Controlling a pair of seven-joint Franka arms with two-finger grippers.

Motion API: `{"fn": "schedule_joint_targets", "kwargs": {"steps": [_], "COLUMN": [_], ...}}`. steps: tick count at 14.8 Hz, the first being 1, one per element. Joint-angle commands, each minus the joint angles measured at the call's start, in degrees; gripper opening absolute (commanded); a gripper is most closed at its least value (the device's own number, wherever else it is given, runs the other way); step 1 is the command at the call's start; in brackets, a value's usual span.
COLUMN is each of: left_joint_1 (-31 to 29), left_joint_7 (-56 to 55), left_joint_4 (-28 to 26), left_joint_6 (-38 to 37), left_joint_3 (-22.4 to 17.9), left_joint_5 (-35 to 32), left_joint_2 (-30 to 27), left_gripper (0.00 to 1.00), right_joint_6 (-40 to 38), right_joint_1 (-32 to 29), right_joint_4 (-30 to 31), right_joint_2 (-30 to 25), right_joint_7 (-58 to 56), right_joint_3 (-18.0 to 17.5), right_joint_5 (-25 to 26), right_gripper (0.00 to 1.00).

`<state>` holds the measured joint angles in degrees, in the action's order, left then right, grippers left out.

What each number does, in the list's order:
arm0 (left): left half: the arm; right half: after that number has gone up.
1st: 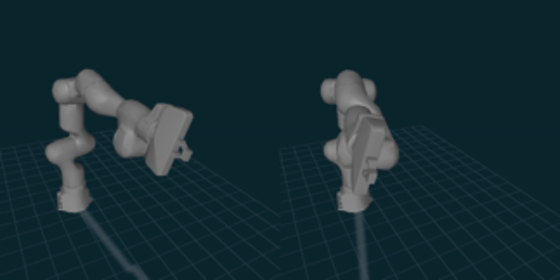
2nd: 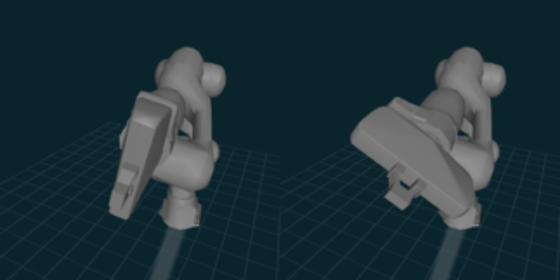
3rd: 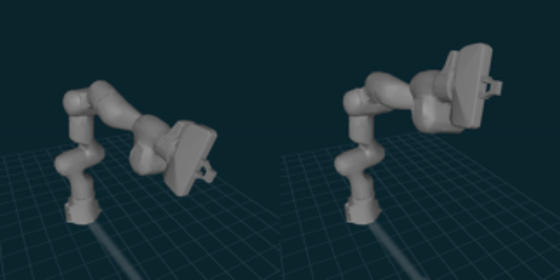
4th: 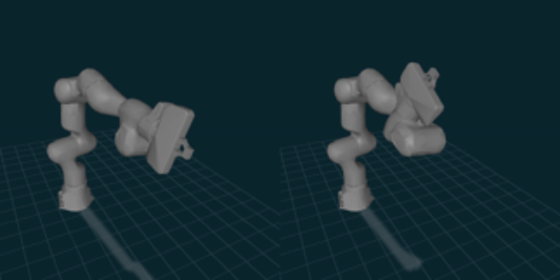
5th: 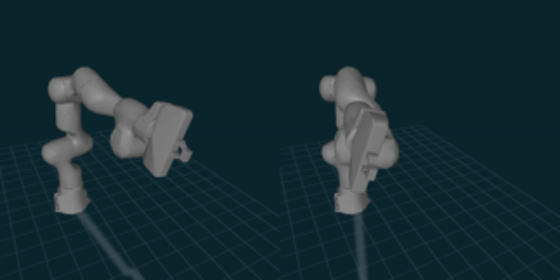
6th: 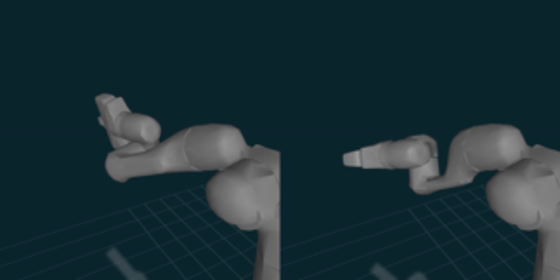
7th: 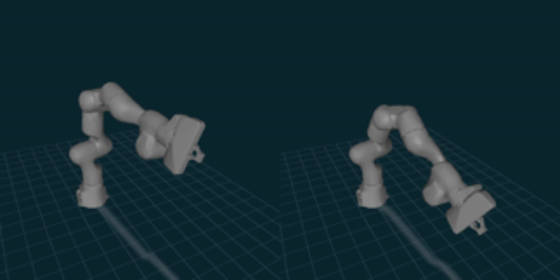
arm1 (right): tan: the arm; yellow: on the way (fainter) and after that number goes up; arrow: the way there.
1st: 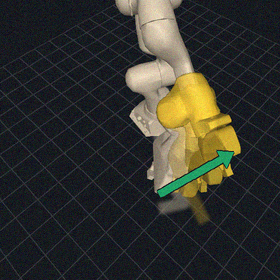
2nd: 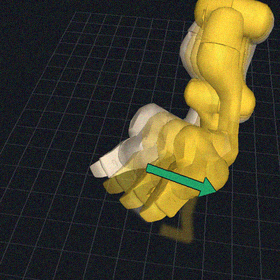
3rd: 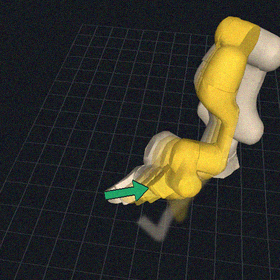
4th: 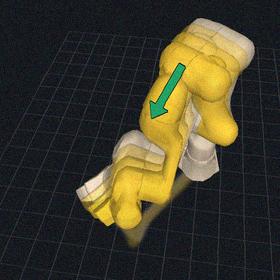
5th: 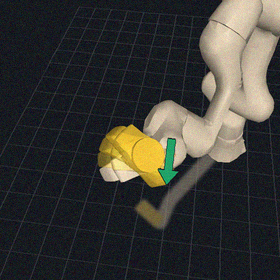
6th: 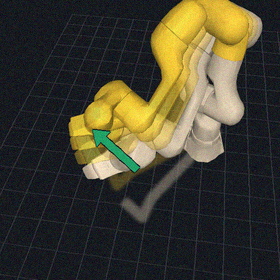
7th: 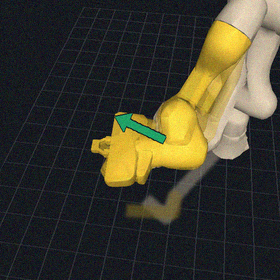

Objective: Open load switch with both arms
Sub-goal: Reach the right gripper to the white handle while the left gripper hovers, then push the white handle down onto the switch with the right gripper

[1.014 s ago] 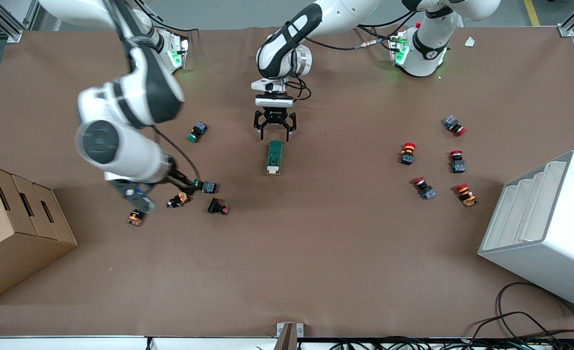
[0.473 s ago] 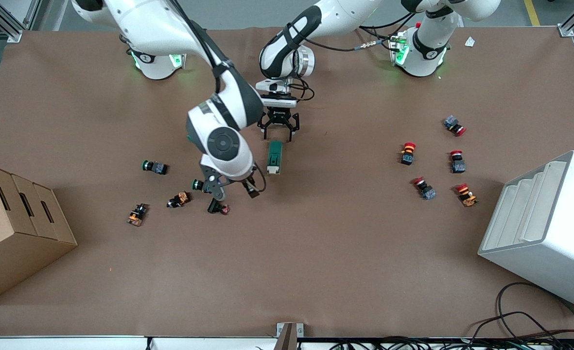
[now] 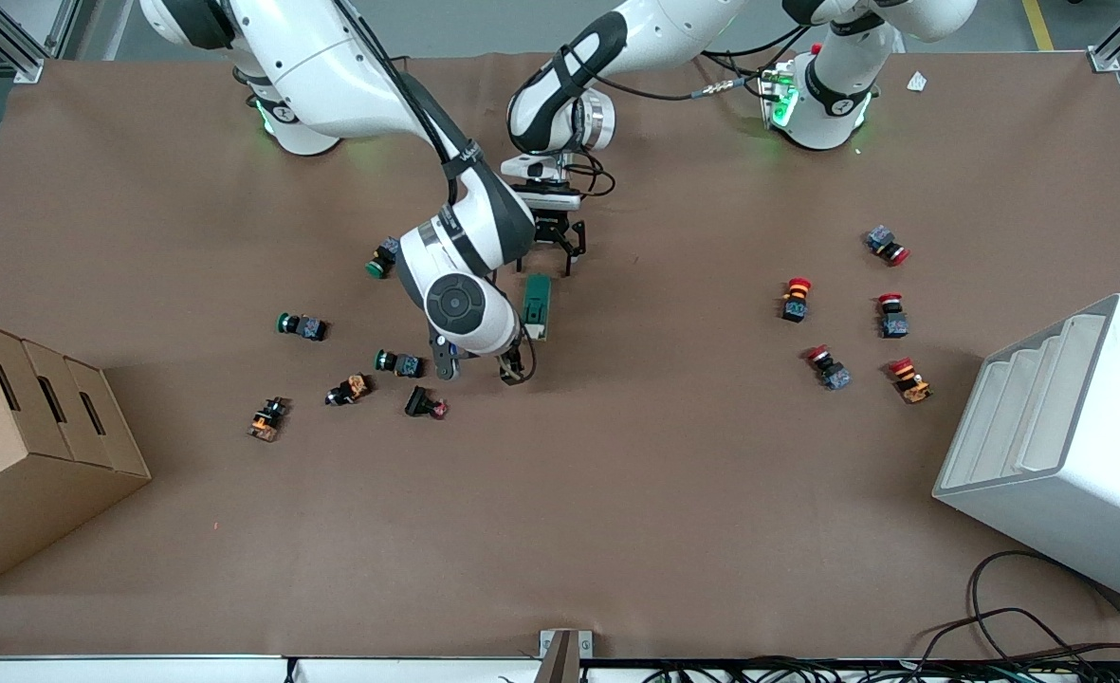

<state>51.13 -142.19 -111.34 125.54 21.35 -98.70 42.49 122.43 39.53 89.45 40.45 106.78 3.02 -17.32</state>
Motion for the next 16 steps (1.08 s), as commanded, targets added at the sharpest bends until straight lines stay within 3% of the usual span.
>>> {"fn": "schedule_joint_targets", "kwargs": {"steps": [1, 10, 16], "left_joint_1": [0.28, 0.20, 0.90], "left_joint_7": [-0.89, -0.81, -1.24], "left_joint_4": [-0.10, 0.08, 0.25], "left_joint_6": [-0.56, -0.56, -2.04], "left_joint_3": [-0.17, -0.17, -0.17], "left_joint_5": [-1.15, -1.15, -1.15], "left_joint_2": [0.48, 0.66, 1.62], "left_gripper": [1.00, 1.00, 1.00], "right_joint_6": [-1.84, -4.83, -11.60], "right_joint_1": [0.64, 3.45, 3.63], "right_joint_4": [-0.42, -0.42, -1.65], "right_joint_2": [0.15, 1.12, 0.68], "right_joint_7": [1.07, 2.56, 2.74], "right_joint_3": [0.32, 0.32, 0.06], "right_joint_5": [-2.45, -3.51, -3.51], "right_gripper": [1.00, 1.00, 1.00]}}
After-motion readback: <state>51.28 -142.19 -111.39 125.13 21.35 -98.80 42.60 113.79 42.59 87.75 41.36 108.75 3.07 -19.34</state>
